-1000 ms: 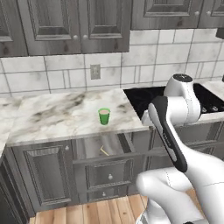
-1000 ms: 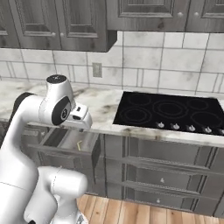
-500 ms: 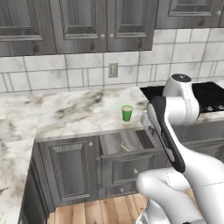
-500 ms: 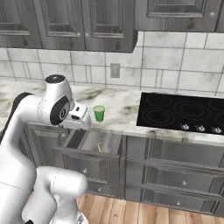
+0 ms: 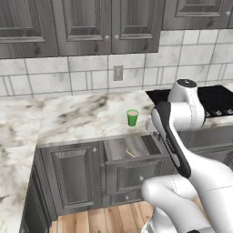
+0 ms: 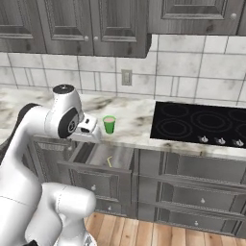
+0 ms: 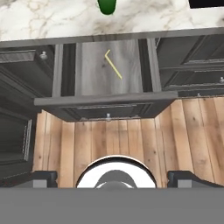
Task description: Pick up the straw from the left drawer and put it inside the smoothie cup.
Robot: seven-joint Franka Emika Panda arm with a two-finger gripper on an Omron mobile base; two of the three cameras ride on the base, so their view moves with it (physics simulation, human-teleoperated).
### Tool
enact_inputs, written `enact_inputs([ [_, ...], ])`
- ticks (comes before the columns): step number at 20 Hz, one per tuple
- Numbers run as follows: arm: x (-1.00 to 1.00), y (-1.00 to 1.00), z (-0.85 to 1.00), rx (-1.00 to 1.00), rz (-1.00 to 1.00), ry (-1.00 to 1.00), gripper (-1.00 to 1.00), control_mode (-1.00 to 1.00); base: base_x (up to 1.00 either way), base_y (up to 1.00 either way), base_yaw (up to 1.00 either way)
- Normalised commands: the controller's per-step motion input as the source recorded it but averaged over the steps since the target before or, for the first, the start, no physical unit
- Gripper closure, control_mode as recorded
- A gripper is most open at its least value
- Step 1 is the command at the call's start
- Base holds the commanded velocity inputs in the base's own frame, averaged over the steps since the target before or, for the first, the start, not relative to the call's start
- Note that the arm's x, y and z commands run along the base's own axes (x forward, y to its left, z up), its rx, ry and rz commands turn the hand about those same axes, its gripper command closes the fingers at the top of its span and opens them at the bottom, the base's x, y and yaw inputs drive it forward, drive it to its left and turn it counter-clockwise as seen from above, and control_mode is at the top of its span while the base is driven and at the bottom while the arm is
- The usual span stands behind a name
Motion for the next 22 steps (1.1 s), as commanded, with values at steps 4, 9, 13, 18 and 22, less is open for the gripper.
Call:
enact_inputs([
  [4, 0.37, 0.0, -0.31, 0.0, 0.0, 0.0, -1.0, -1.0, 0.0, 0.0, 0.0],
  [9, 0.43, 0.0, -0.35, 0.0, 0.0, 0.0, -1.0, -1.0, 0.0, 0.0, 0.0],
  [13, 0.43, 0.0, -0.39, 0.0, 0.0, 0.0, -1.0, -1.0, 0.0, 0.0, 0.0],
  [18, 0.41, 0.0, -0.47, 0.0, 0.0, 0.01, -1.0, -1.0, 0.0, 0.0, 0.0],
  [22, 0.42, 0.0, -0.56, 0.0, 0.0, 0.03, -1.0, -1.0, 0.0, 0.0, 0.0],
])
